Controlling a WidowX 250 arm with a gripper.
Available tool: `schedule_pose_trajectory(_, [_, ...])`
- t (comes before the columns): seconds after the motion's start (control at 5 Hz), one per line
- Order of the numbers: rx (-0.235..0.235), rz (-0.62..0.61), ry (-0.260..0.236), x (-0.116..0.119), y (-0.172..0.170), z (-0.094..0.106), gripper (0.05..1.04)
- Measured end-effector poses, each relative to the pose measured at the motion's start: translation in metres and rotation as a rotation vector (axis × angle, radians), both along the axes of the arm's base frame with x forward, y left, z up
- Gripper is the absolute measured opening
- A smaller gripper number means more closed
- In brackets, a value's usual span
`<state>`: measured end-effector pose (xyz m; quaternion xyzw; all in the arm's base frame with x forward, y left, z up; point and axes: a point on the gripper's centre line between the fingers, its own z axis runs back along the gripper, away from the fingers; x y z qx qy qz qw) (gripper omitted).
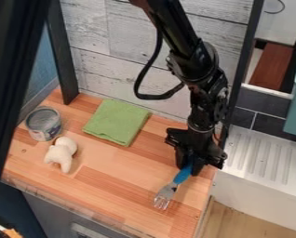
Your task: Move the blue fork to the lower right side of the table
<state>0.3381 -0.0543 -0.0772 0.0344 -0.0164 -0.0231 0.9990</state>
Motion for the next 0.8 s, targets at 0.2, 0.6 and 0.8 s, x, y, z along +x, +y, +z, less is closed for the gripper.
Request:
schedule_pose_trajectory(0.2, [0.000,0.015,0.021,-0.0027,-0.0018,-0.0089,0.357])
schedule_pose_trajectory(0.6, [0.011,0.041,0.055,-0.0037,-0.0032,-0.0165,0.405])
schedule_pose_trajectory(0.8, [-0.001,0.067,0.072,-0.0056,-0.0015,-0.0163,0.717])
